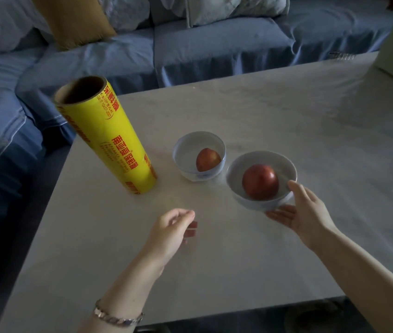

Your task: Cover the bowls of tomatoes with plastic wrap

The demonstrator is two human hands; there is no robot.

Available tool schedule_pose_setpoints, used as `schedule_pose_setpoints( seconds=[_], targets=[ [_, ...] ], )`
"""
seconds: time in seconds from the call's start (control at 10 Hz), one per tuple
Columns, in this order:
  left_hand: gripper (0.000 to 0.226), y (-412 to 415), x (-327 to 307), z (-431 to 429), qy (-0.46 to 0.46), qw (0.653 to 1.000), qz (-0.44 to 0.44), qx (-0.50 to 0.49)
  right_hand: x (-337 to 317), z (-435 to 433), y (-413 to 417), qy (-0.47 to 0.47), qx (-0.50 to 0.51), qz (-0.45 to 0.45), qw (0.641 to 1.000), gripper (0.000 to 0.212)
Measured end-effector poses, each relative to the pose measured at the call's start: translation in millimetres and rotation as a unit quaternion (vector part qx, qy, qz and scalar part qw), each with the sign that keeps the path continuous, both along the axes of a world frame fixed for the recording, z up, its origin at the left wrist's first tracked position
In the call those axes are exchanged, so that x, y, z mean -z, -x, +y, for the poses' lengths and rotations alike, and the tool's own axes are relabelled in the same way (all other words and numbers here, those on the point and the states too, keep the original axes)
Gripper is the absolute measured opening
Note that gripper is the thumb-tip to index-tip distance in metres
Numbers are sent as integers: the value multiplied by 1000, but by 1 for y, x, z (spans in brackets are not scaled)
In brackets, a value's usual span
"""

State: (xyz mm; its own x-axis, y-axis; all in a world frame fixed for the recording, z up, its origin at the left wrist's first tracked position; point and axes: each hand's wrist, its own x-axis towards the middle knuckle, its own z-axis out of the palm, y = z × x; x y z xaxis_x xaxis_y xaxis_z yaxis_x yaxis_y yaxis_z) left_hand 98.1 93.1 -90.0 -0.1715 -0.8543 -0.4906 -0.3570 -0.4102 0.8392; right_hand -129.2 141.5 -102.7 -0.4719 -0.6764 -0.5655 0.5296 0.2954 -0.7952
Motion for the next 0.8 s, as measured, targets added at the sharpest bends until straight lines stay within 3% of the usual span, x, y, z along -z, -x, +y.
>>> schedule_pose_setpoints(
  seconds=[0.2,0.3,0.4,0.5,0.6,0.7,0.8],
  targets=[
    [16,-11,8,5,7,1000,-15,4,15,-27,-4,3,72,-24,997,18],
    [18,-14,11,8,12,1000,-21,3,21,-26,-8,1,53,2,999,16],
    [20,-17,12,8,6,1000,-27,6,25,-20,-4,-17,30,43,998,20],
    [19,-19,13,6,19,999,-28,16,25,-12,4,-87,-13,196,977,30],
    [16,-14,3,2,42,997,-39,48,7,-6,10,-142,-88,431,887,30],
    [18,0,-11,-16,79,985,-84,127,-21,-18,14,-139,-208,502,827,17],
    [25,27,-36,-46,89,973,-107,186,-49,-39,9,-155,-383,536,736,20]
  ],
)
